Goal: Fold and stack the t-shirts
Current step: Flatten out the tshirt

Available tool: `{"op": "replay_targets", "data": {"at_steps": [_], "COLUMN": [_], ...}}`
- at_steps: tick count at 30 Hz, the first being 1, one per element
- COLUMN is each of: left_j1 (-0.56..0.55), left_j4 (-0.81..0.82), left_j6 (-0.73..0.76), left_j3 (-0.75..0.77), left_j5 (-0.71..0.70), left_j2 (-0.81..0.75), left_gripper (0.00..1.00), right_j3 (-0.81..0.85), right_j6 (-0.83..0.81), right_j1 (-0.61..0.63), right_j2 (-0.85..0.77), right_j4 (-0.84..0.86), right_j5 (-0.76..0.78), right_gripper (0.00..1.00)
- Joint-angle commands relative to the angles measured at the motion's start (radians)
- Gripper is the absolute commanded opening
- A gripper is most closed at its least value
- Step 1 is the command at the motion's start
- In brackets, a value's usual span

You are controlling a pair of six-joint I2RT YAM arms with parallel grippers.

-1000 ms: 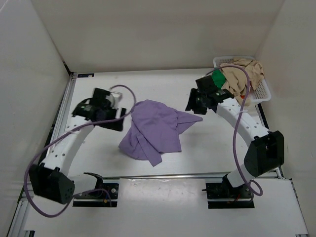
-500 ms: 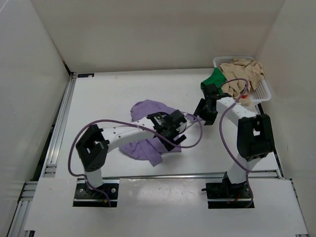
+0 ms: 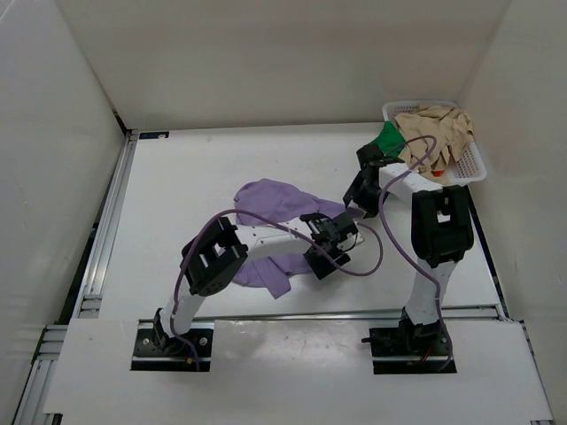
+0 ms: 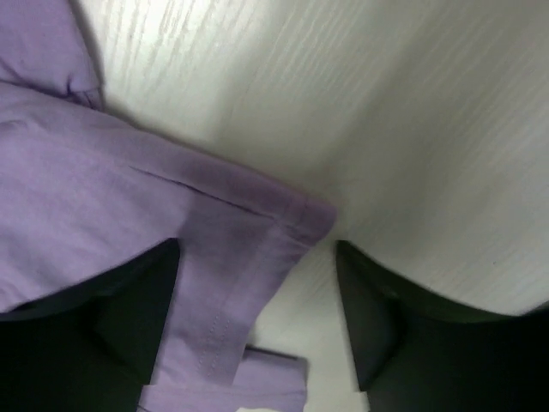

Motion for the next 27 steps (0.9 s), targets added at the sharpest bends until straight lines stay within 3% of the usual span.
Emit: {"op": "replay_targets", "data": {"at_steps": [1,4,5,7,8,13,21,27], "left_j1": [-0.001,-0.001,-0.001,0.008,0.008,0.097,0.364,0.582], "left_j4": [0.032,0.041,0.041,0.041,0.041,0.009,-0.118,-0.152], "left_j6": [0.001,0.001,0.001,0.001,0.001,0.001,0.001,0.001], "left_j3": [0.019,0.019,0.019,0.019,0.019,-0.011,-0.036,0.086], "left_j5": [0.02,0.031,0.031,0.031,-0.001,-0.026,-0.053,-0.211], "left_j2": [-0.004,-0.004,-0.004,-0.004,-0.004,-0.151,-0.513,-0.68], "left_gripper": [0.75,0.54,0.37,0.14,0.1,0.1,0.1,0.1], "right_j3": [0.037,0.048,0.048,0.048,0.048,0.025,-0.015,0.046], "right_j6": [0.047,0.056,0.068,0.079,0.079,0.108,0.088,0.032], "right_j1": [-0.01,-0.01,-0.01,-0.01,-0.01,-0.001,0.019,-0.018], "right_j2": [0.023,0.045,0.045,0.056,0.056,0.041,-0.174,-0.436], "right_j4": [-0.014,-0.014,-0.014,-0.014,-0.014,-0.023,-0.033,-0.054], "right_j5": [0.037,0.037,0.037,0.037,0.037,0.056,0.148,0.315], "right_gripper": [0.67,0.55,0.51,0.36,0.31,0.0,0.0,0.0]}}
